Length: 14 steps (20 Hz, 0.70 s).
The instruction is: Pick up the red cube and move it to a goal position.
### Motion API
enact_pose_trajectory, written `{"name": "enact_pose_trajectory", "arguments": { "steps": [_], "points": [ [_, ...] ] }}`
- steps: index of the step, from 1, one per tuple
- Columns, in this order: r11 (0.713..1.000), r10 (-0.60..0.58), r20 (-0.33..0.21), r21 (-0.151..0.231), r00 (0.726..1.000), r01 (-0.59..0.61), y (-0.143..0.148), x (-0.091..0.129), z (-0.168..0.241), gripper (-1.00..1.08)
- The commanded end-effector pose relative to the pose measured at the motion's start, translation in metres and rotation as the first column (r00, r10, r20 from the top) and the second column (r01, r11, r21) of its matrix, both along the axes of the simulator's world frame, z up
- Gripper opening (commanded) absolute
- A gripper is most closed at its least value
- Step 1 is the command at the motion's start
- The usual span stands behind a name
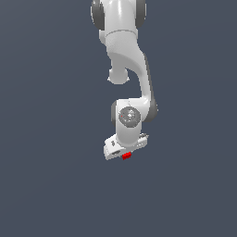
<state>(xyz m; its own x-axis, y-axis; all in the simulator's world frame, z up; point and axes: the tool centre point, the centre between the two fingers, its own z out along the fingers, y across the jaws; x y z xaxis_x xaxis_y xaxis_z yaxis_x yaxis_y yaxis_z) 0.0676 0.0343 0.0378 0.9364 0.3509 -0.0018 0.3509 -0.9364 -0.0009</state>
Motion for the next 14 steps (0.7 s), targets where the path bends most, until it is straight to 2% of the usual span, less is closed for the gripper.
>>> {"name": "enact_pose_trajectory", "arguments": {
  "steps": [1, 14],
  "points": [
    [1.0, 0.0, 0.002, 0.0, 1.0, 0.0, -0.008, -0.002, 0.012, -1.0],
    [1.0, 0.001, 0.002, 0.0, 1.0, -0.001, -0.075, -0.023, 0.119, -1.0]
  ]
}}
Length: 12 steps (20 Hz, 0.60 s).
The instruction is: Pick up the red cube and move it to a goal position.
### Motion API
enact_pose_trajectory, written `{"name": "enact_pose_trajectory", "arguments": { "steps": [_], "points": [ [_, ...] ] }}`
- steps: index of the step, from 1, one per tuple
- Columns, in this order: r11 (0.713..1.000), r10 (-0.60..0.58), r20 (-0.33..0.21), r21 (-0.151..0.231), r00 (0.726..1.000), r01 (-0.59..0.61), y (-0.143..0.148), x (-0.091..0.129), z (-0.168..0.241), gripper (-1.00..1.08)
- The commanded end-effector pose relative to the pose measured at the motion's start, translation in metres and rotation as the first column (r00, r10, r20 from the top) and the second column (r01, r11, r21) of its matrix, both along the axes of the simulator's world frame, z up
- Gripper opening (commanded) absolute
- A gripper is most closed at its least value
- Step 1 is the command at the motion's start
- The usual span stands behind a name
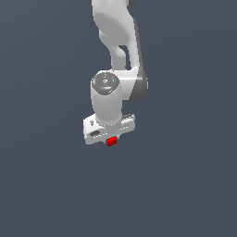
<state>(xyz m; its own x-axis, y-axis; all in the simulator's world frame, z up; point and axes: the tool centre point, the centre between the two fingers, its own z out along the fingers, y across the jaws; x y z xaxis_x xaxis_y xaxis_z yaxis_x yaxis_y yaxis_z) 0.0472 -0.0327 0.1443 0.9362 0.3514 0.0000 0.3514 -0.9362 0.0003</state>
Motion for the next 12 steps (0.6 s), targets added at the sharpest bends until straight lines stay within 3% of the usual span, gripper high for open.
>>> {"name": "enact_pose_trajectory", "arguments": {
  "steps": [1, 12],
  "points": [
    [1.0, 0.001, 0.0, 0.0, 1.0, -0.001, -0.012, -0.004, 0.02, -1.0],
    [1.0, 0.002, 0.0, 0.001, 1.0, -0.002, -0.038, -0.01, 0.062, -1.0]
  ]
}}
